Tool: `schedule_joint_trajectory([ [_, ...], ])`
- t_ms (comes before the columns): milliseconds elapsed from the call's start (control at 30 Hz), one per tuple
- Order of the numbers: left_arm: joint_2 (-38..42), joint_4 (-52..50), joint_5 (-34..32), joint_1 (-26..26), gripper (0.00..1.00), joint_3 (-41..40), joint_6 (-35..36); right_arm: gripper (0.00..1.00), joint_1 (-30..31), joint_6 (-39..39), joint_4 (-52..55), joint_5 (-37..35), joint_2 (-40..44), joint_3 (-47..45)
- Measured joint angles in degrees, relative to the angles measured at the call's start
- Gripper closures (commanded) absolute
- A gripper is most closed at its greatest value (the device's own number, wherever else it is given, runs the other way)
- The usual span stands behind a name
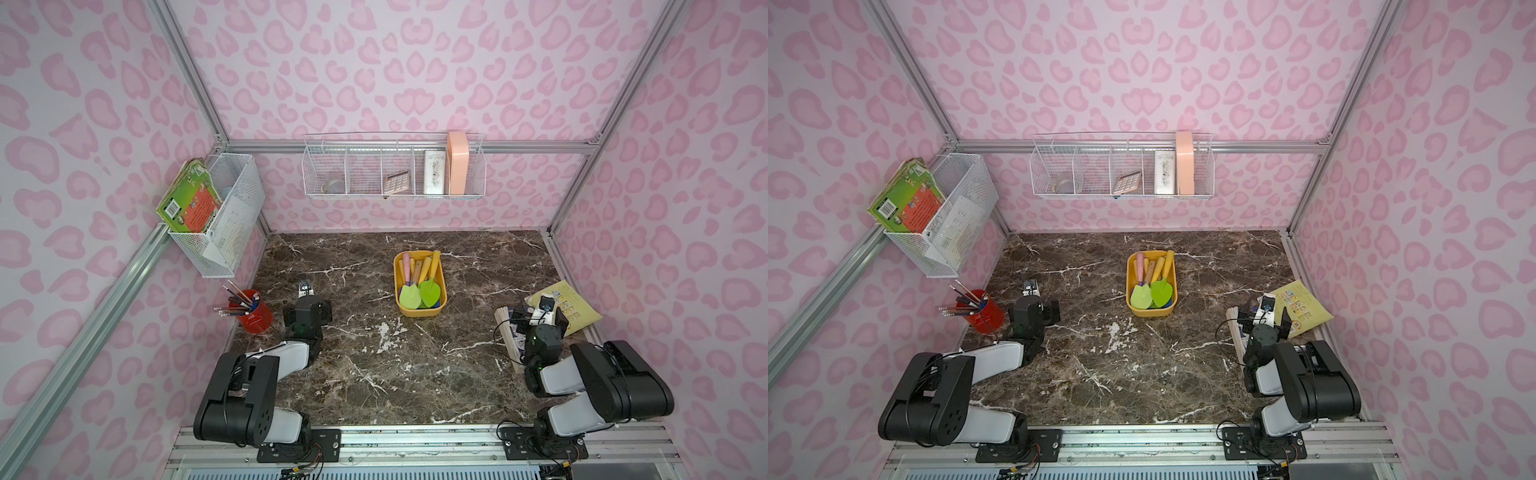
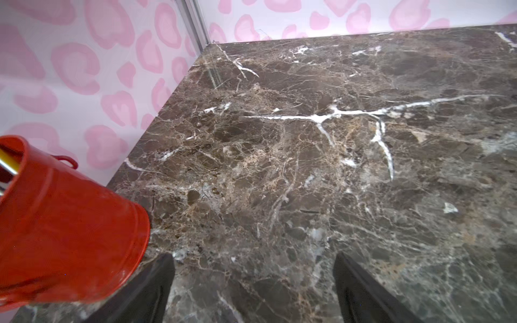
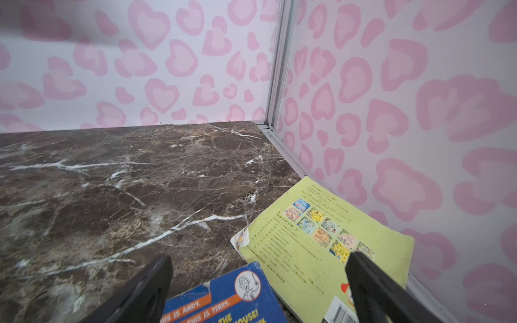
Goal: Put the shovel into the storage box
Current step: Reset both arms
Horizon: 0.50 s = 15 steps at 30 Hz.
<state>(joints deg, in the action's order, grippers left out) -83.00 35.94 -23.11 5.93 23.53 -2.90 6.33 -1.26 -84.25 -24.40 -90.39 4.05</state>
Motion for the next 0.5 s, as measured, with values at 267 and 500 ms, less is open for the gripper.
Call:
schedule_joint_trajectory([
  [267,-6.45,8.74,4.66,0.22,0.01,0.92,3.32,0.01,-1.25,-0.02,-0.52,3.91,0.04,5.22],
  [500,-5.79,8.98,5.46,-0.09,0.01,1.62,3.06,0.00,-0.15,0.26,-0.17,3.96,-0.61,4.59],
])
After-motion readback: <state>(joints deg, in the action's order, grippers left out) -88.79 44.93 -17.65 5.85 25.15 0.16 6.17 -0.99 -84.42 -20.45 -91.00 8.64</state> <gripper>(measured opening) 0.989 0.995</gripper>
